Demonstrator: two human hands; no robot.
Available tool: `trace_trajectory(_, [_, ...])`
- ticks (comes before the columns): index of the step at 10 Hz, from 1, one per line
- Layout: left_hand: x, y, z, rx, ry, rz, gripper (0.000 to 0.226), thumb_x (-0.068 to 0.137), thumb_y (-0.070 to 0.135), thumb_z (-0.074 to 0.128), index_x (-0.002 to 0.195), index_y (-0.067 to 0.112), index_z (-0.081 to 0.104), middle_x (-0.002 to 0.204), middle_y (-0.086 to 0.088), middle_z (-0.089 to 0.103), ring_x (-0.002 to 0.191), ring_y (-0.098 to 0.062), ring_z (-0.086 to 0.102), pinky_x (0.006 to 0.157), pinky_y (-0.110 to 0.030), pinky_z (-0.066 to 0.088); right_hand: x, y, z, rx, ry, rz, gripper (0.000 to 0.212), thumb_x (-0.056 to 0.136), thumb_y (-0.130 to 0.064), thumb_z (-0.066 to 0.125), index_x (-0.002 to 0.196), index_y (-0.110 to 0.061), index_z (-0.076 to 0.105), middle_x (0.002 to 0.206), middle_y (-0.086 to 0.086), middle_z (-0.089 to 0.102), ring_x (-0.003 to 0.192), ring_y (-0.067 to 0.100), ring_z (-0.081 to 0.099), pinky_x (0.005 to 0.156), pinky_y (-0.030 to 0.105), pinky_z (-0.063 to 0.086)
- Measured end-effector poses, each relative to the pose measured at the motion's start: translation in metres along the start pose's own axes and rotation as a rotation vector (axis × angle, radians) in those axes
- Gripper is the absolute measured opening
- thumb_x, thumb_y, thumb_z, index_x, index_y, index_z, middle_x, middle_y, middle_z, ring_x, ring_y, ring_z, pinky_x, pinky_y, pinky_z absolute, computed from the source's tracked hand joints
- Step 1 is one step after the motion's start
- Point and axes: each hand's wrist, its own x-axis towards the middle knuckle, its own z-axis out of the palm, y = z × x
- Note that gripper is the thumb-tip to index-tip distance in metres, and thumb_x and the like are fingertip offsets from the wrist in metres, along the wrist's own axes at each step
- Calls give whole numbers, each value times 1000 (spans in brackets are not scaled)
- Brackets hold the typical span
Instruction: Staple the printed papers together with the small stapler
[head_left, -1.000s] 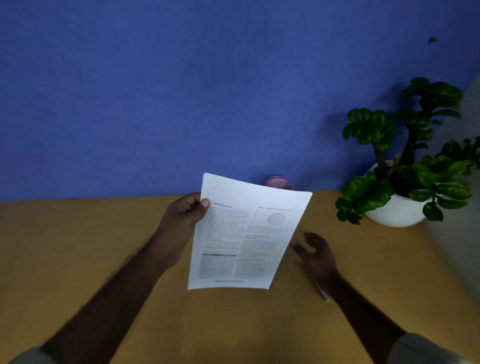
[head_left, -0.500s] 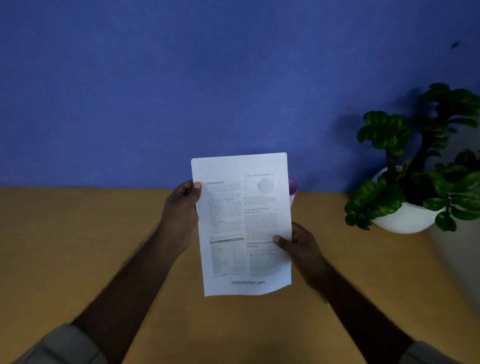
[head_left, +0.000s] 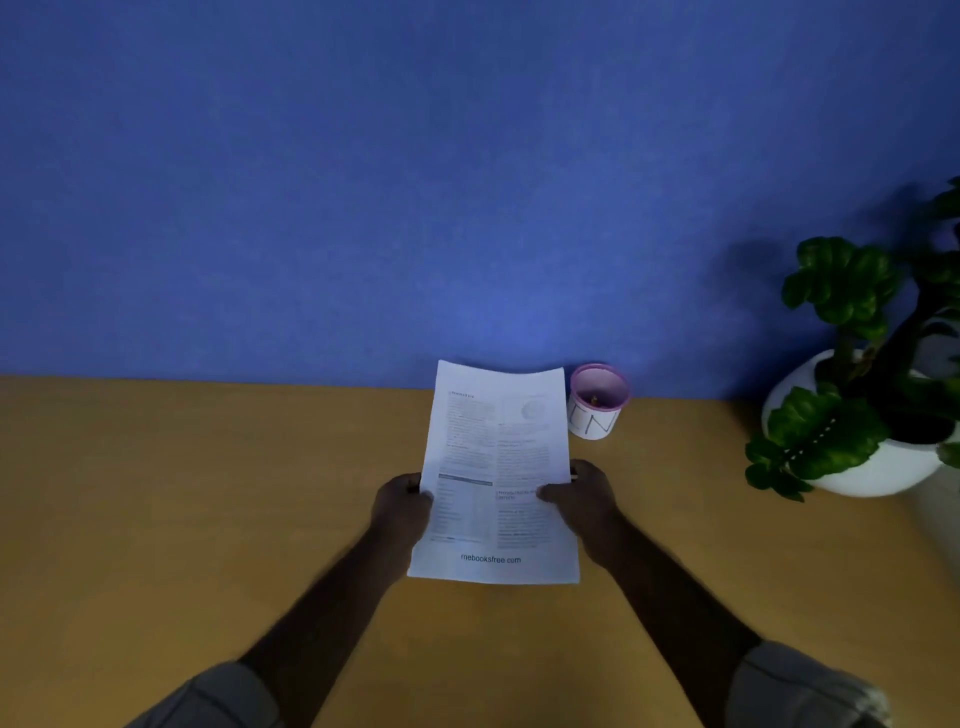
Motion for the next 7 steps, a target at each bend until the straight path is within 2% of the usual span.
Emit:
trace_trajectory(1, [15,-2,2,25,34,-33,41,86,-5,42,69,19,71,79,-1,71,74,-23,66,65,-30,52,10,4,8,-97,53,70,43,76,9,64,117,-3,56,112,12,65,96,30,64,75,42,57])
trace_trajectory(2, [31,-8,5,43,60,-99,42,84,-6,38,68,19,69,76,1,68,69,-19,62,54,-24,45,20,16,17,-226,137,106,49,79,9,61,124,-10,52,112,7,56,92,24,56,63,29,49])
trace_trajectory(3, [40,-13,7,14,68,-116,41,84,-6,39,70,19,67,77,0,67,69,-18,61,53,-24,44,26,24,21,-258,164,80,50,81,10,60,125,-13,52,116,7,58,89,21,56,54,23,45])
trace_trajectory(4, [43,-14,7,-4,71,-92,42,83,-7,39,68,21,66,75,2,67,66,-15,61,43,-17,41,29,30,21,-258,156,68,48,82,9,62,124,-14,55,113,8,63,86,22,62,51,23,48])
trace_trajectory(5, [45,-15,8,70,63,-51,38,85,-3,43,74,22,68,82,1,70,66,-11,60,39,-15,39,28,33,19,-289,107,96,49,82,3,67,126,-14,54,112,5,63,88,22,66,56,27,56])
trace_trajectory(6, [34,-17,5,295,100,135,28,87,9,55,112,15,67,109,-5,70,81,-15,66,51,-19,53,19,36,18,-481,89,38,51,82,-11,71,130,-15,53,123,5,64,89,20,68,65,28,60])
trace_trajectory(7, [25,-22,3,499,160,265,42,90,22,61,131,15,56,126,-6,62,108,-27,63,86,-40,59,11,36,18,-632,155,-54,54,82,-20,70,132,-17,52,127,3,63,96,19,67,71,28,58])
